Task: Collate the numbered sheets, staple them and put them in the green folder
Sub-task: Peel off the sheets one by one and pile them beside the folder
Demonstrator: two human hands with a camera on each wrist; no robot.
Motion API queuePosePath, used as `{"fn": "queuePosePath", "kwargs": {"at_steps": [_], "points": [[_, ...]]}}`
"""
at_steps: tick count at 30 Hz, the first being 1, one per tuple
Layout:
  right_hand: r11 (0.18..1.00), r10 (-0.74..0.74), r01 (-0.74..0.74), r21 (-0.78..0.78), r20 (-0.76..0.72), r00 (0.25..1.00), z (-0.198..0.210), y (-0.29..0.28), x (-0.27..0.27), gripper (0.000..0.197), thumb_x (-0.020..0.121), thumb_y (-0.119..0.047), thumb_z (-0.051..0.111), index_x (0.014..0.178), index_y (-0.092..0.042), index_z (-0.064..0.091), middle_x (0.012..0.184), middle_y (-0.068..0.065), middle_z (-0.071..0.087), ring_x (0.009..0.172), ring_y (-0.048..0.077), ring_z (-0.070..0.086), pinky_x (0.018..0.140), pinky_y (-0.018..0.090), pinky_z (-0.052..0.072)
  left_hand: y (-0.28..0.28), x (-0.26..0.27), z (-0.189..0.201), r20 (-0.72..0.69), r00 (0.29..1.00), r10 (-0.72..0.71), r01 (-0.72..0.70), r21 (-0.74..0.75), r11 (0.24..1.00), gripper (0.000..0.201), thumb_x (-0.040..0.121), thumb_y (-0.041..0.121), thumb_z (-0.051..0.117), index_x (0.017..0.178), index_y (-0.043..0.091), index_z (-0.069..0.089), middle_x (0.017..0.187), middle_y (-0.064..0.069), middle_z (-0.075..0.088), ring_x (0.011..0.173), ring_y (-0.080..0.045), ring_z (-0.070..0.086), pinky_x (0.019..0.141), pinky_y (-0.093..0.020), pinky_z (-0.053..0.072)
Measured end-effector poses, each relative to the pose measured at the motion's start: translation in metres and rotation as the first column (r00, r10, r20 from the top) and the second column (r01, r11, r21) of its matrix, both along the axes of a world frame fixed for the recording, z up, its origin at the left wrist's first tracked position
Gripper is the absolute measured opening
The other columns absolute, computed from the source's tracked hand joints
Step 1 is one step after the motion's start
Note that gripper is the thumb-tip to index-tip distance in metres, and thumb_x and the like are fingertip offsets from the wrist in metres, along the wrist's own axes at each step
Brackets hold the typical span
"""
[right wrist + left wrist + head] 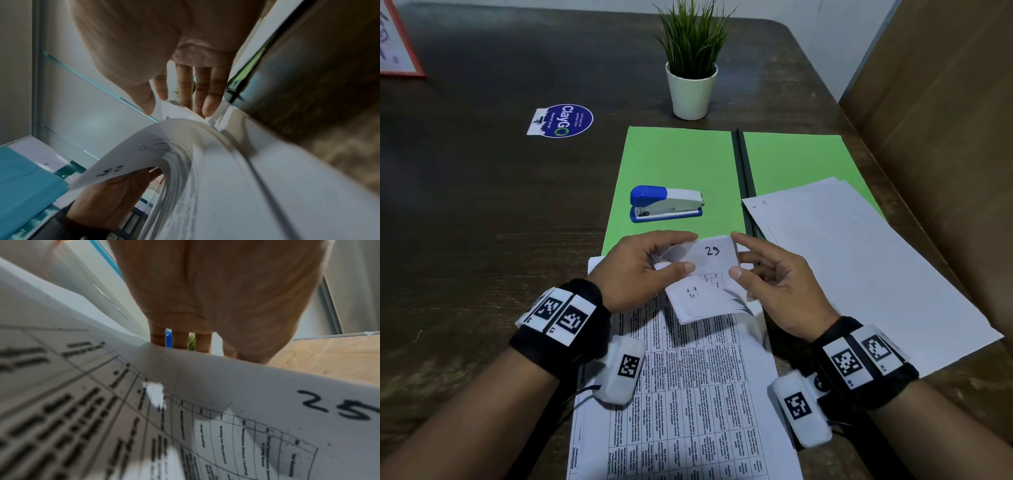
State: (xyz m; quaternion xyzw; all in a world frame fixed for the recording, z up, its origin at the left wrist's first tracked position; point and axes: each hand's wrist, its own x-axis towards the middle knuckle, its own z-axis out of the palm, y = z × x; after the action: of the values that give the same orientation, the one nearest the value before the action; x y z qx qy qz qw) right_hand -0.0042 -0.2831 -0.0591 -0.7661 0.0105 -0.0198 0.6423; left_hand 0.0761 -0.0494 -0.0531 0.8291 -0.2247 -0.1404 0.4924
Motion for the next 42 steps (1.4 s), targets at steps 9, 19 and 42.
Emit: {"fn": "queuePosePath", "kwargs": {"at_steps": [9, 19, 42], "points": [[1.000, 0.008, -0.008, 0.015, -0.017, 1.000, -0.0049, -0.0004, 0.0017, 0.050, 0.086, -0.018, 0.075, 0.128, -0.041, 0.061, 0.111, 0.003, 0.072, 0.077, 0.019, 0.063, 0.068, 0.027, 0.050, -0.0016, -0.0015, 0.0031, 0.002, 1.000, -0.013, 0.013, -0.010, 1.000, 0.036, 0.090, 0.027, 0.072, 0.125, 0.031, 0.069, 0.130, 0.020, 0.064, 0.118, 0.008, 0.058, 0.105, -0.031, 0.050], [1.000, 0.006, -0.006, 0.004, -0.025, 1.000, -0.0045, 0.0006, 0.0026, 0.052, 0.077, -0.037, 0.074, 0.126, -0.049, 0.061, 0.116, 0.002, 0.071, 0.082, 0.038, 0.062, 0.069, 0.030, 0.051, -0.0009, -0.0013, 0.0044, 0.036, 0.999, -0.023, 0.021, 0.050, 0.999, 0.040, 0.089, 0.031, 0.072, 0.128, 0.035, 0.066, 0.130, 0.021, 0.064, 0.119, 0.010, 0.056, 0.105, -0.028, 0.049], [1.000, 0.000, 0.000, -0.015, -0.041, 0.999, -0.0041, -0.0019, 0.0016, 0.049, 0.084, -0.032, 0.076, 0.130, -0.040, 0.061, 0.110, 0.012, 0.069, 0.076, 0.016, 0.063, 0.073, 0.032, 0.053, -0.0011, -0.0021, 0.0025, -0.057, 0.997, 0.050, -0.051, -0.018, 0.999, 0.033, 0.080, 0.046, 0.079, 0.108, 0.028, 0.076, 0.110, 0.012, 0.074, 0.101, -0.015, 0.070, 0.091, -0.043, 0.057]]}}
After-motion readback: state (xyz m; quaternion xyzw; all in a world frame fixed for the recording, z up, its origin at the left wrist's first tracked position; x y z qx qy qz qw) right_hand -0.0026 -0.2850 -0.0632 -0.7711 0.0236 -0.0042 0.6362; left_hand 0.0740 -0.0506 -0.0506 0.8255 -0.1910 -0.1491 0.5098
